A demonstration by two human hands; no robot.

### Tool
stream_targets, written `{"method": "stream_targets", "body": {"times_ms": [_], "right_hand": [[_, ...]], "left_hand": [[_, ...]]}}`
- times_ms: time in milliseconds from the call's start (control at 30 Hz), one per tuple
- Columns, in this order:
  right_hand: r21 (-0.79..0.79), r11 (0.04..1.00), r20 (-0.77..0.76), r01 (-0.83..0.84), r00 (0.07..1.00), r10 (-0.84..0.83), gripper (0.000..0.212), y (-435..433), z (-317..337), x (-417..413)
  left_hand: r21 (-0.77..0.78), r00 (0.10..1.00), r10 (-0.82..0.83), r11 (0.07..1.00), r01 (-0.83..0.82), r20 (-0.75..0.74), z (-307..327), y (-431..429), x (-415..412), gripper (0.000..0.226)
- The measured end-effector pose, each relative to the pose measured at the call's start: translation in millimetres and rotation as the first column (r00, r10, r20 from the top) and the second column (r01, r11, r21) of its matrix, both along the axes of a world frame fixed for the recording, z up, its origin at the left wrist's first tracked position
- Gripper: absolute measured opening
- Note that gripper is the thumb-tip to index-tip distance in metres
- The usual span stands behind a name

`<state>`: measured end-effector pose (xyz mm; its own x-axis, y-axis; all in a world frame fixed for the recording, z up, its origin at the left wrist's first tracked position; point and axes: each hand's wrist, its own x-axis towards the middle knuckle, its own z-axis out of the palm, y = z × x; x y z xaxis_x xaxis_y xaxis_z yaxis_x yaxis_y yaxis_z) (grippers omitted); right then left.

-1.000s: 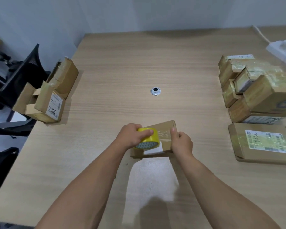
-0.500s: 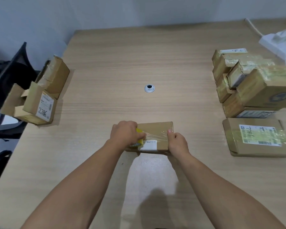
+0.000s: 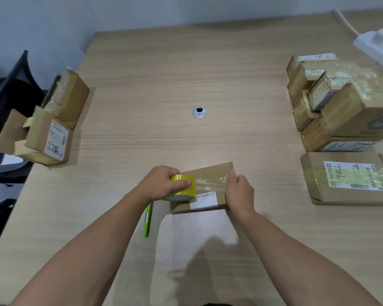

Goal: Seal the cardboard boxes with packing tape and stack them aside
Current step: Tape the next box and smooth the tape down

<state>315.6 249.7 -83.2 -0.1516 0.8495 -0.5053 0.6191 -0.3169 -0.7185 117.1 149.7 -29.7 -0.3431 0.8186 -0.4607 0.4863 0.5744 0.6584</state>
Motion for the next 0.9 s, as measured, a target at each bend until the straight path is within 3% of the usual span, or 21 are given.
{"method": "stream_targets", "body": {"times_ms": [167, 333, 700, 900], "right_hand": [[0.014, 1.000, 0.042, -0.022, 0.999, 0.021, 0.041, -6, -7, 1], [-0.007, 1.000, 0.004, 0.010, 1.000, -0.010, 0.042, -2, -7, 10], [-0.068, 0.997, -0.076, 0.023, 0.997, -0.028, 0.041, -2, -13, 14], [-0.075, 0.997, -0.064, 0.000, 0.998, -0.005, 0.043, -4, -19, 13]], "left_hand": [[-0.002, 0.977, -0.147, 0.989, 0.148, -0.153, 19, 13, -2, 0.044], [-0.193, 0.899, -0.315, 0.945, 0.266, -0.304, 21, 15, -6, 0.047], [-0.255, 0.687, -0.394, 0.919, 0.301, -0.611, 53, 26, 19, 0.047], [-0.330, 0.721, -0.379, 0.919, 0.217, -0.580, 30, 16, 6, 0.043]]}}
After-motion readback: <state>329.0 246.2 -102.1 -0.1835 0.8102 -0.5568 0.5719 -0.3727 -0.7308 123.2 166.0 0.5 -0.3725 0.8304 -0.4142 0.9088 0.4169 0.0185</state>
